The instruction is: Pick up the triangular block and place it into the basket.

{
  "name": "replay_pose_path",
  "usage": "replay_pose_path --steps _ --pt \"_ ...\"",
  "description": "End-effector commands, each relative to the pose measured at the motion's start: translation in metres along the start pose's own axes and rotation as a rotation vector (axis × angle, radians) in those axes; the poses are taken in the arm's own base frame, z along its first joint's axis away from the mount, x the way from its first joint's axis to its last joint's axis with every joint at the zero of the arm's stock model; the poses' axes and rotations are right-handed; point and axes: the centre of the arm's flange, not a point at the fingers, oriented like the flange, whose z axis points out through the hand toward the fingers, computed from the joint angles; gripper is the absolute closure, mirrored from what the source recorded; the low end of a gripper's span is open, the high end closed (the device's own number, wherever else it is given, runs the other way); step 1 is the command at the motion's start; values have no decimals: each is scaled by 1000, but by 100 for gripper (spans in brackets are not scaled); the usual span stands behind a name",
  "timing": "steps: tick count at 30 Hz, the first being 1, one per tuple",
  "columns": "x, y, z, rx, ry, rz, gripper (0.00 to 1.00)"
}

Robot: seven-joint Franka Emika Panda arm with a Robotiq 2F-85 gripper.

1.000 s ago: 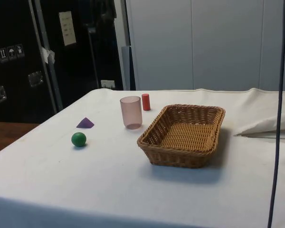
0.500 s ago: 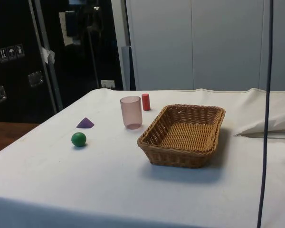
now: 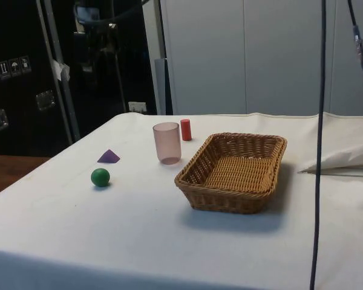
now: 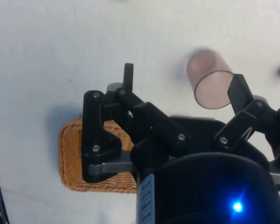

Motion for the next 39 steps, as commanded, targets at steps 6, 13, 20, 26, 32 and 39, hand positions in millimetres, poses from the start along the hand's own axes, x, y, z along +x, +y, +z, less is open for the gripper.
replay_pose_path --steps 6,13,20,26,32,39 --pt "6 17 7 -1 3 -31 0" --pt "19 25 23 -9 5 -43 0" --pt "34 25 40 -21 14 -41 0" --pt "50 24 58 -30 19 -40 0" --pt "56 24 75 -46 7 -39 0" --pt "54 26 105 -22 -22 -46 0"
